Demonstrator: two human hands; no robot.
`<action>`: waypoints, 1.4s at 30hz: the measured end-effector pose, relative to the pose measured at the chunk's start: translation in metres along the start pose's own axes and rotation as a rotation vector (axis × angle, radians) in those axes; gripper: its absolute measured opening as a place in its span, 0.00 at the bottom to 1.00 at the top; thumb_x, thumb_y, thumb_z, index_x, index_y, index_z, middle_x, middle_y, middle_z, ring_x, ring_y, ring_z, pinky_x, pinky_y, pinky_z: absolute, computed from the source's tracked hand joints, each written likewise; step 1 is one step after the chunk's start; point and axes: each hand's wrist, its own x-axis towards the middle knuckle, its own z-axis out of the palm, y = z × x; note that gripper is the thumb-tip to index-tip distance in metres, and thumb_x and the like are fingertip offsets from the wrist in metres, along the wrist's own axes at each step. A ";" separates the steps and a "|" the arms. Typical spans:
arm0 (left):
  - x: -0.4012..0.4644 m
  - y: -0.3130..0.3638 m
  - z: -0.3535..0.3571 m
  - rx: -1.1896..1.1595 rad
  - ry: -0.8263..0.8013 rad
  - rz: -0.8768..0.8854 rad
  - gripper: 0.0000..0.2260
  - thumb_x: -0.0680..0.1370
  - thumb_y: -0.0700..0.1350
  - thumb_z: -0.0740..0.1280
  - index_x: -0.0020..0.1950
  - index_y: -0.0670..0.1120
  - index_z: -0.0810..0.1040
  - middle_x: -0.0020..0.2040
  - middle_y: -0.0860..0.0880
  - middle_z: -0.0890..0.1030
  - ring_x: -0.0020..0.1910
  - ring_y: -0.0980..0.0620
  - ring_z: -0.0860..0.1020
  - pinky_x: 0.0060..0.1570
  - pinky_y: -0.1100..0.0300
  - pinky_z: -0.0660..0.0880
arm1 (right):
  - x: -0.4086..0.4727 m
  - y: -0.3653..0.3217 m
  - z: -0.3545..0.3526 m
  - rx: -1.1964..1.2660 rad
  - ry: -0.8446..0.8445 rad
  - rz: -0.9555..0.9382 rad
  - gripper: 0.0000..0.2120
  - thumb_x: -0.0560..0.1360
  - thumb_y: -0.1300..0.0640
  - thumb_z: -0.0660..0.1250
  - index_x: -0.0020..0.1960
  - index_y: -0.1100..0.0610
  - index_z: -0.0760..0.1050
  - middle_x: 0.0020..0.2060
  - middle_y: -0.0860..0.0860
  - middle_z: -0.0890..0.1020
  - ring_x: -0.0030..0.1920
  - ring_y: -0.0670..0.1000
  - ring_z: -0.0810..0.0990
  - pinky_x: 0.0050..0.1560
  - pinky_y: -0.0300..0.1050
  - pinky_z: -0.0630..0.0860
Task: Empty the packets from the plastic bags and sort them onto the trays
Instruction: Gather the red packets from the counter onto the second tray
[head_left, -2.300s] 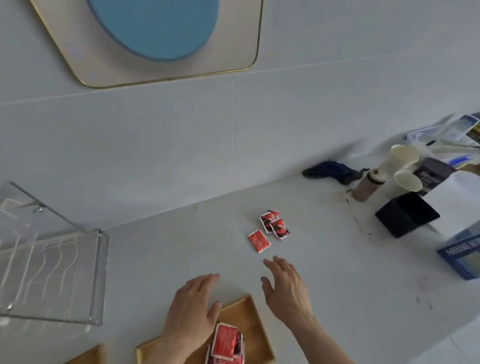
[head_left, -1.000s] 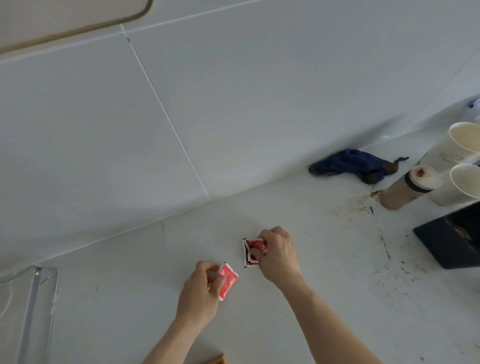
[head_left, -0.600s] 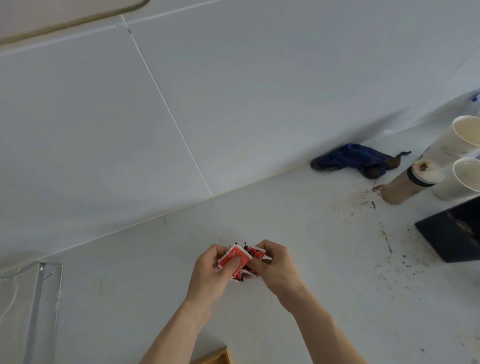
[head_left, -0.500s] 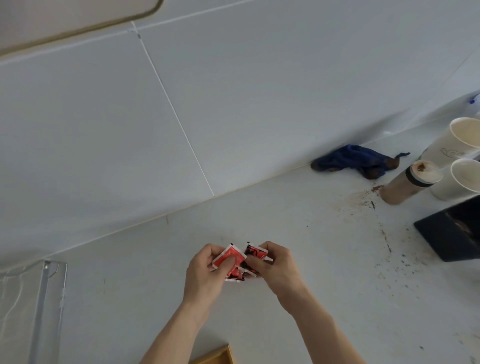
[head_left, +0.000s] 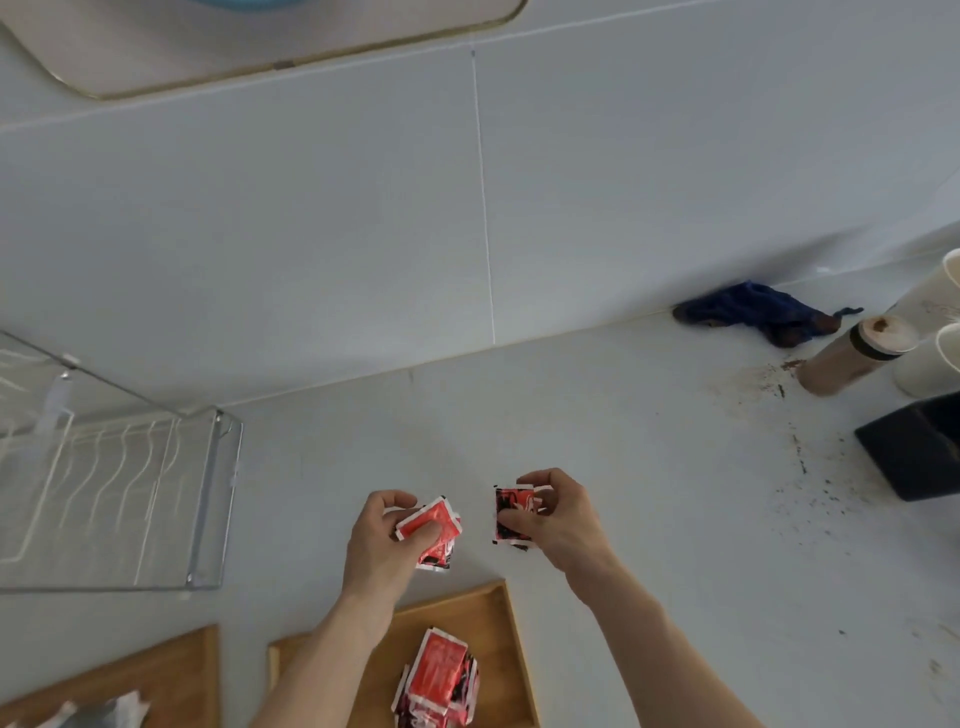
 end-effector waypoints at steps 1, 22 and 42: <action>-0.005 -0.007 -0.005 0.005 0.001 -0.007 0.17 0.73 0.41 0.76 0.58 0.50 0.74 0.52 0.51 0.80 0.48 0.53 0.80 0.37 0.66 0.77 | -0.005 0.004 0.005 -0.027 -0.004 0.001 0.20 0.68 0.62 0.80 0.55 0.53 0.77 0.49 0.56 0.84 0.45 0.54 0.85 0.36 0.43 0.84; -0.062 -0.101 -0.065 0.376 0.026 0.053 0.13 0.72 0.46 0.77 0.50 0.54 0.76 0.48 0.57 0.83 0.44 0.58 0.81 0.37 0.68 0.74 | -0.082 0.078 0.074 -0.790 0.120 -0.376 0.15 0.76 0.50 0.70 0.63 0.46 0.78 0.56 0.43 0.82 0.56 0.48 0.80 0.55 0.44 0.79; -0.089 -0.119 -0.070 0.892 -0.057 0.456 0.15 0.82 0.51 0.62 0.69 0.59 0.71 0.72 0.60 0.69 0.73 0.56 0.64 0.74 0.57 0.63 | -0.101 0.110 0.079 -1.164 0.094 -0.747 0.11 0.71 0.53 0.73 0.54 0.48 0.82 0.51 0.46 0.82 0.51 0.53 0.81 0.49 0.46 0.79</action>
